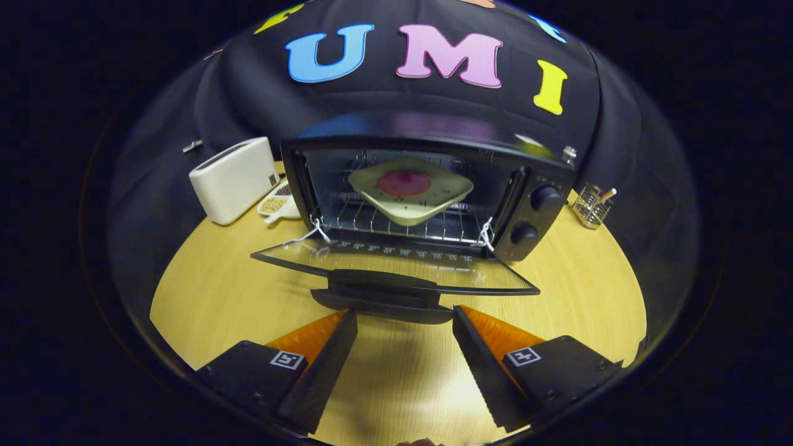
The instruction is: Open the toaster oven, put the food inside, and close the toaster oven door.
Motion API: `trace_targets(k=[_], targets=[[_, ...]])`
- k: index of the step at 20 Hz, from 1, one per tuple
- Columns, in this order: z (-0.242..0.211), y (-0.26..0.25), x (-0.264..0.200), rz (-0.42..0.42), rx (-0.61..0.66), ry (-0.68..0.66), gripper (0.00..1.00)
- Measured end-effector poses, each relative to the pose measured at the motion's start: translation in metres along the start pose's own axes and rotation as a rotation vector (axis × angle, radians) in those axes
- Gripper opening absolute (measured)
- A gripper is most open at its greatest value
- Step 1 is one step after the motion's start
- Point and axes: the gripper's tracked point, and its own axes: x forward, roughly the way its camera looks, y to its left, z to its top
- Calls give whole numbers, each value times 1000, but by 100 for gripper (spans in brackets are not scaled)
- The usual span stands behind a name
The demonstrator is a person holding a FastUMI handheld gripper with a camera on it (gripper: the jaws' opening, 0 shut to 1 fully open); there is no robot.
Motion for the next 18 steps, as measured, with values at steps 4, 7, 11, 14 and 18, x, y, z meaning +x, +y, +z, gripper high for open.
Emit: trace_targets(k=[4,7,11,14,18], targets=[[47,0,-9,35,74,-75,100],[62,-2,-17,28,106,-99,100],[93,-3,-45,36,128,-205,100],[113,-25,-82,4,135,-306,100],[139,-59,-134,-56,147,-434,99]])
